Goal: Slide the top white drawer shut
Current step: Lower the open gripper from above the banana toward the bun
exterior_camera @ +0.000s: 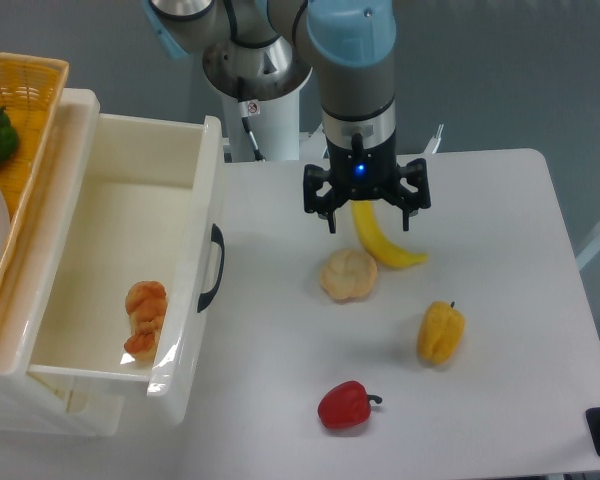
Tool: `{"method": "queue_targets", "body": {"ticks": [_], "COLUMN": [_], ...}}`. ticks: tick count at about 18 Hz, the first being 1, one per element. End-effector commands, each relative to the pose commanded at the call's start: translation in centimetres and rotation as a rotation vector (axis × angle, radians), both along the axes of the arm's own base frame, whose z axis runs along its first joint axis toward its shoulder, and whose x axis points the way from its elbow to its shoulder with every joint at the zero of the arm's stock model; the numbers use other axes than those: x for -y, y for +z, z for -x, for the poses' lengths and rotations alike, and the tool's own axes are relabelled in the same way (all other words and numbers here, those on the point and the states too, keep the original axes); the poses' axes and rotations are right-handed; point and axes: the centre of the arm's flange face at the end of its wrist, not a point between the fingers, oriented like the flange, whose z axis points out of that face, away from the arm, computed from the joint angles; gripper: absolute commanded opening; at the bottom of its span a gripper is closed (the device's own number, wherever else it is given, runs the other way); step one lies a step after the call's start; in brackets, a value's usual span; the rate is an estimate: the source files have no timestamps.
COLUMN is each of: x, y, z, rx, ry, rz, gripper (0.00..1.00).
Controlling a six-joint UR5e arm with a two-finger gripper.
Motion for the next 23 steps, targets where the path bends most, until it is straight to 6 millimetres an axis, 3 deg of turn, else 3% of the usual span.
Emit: {"method": "queue_targets", "body": {"ticks": [10, 14, 23], "x": [-0.6, -0.1, -0.5], "y": [-2.3, -4.4, -6.7], "z": [0.7, 0.2, 0.4], "rx": [0.029, 0.053, 0.090], "ry": [0.002, 0.011, 0.078], "rz": [0.024, 0.061, 0.075], "gripper": [1.00, 1.00, 1.00]}}
